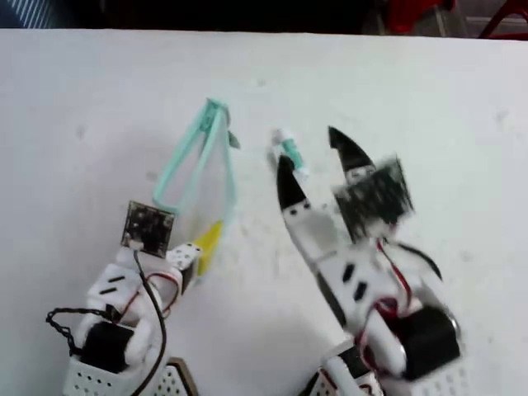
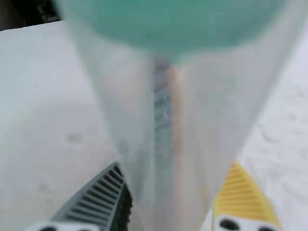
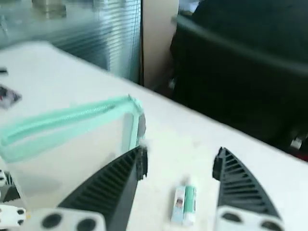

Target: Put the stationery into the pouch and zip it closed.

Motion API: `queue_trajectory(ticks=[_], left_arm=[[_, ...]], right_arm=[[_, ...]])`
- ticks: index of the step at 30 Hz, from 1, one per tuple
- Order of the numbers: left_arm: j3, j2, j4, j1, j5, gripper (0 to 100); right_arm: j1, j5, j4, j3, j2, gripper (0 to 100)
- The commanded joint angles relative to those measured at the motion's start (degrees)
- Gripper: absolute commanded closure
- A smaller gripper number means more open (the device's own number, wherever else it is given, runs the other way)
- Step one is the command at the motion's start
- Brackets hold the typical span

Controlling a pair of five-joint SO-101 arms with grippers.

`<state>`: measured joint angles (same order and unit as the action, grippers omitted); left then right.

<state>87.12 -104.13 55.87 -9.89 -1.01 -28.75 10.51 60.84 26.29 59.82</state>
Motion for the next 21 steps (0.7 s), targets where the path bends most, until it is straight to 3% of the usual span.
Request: queue_trajectory(ticks=[1,11,15,21], left_arm=[[-0.79,-0.31,-1.76,0.31,0.70,75],[-0.79,-0.31,-1.85,0.40,0.70,75],[-0.79,-0.31,-1.85,0.40,0.70,75],[-0.79,-0.31,-1.76,0.40,0.62,75]], right_arm=[[1.63,1.14,4.53,-9.67,-13.32,77.6],[14.29,4.75,11.56,-29.01,-49.36,77.6],[14.55,7.91,15.60,-34.81,-57.80,77.6],[14.55,9.49,11.65,-36.57,-64.31,77.6]])
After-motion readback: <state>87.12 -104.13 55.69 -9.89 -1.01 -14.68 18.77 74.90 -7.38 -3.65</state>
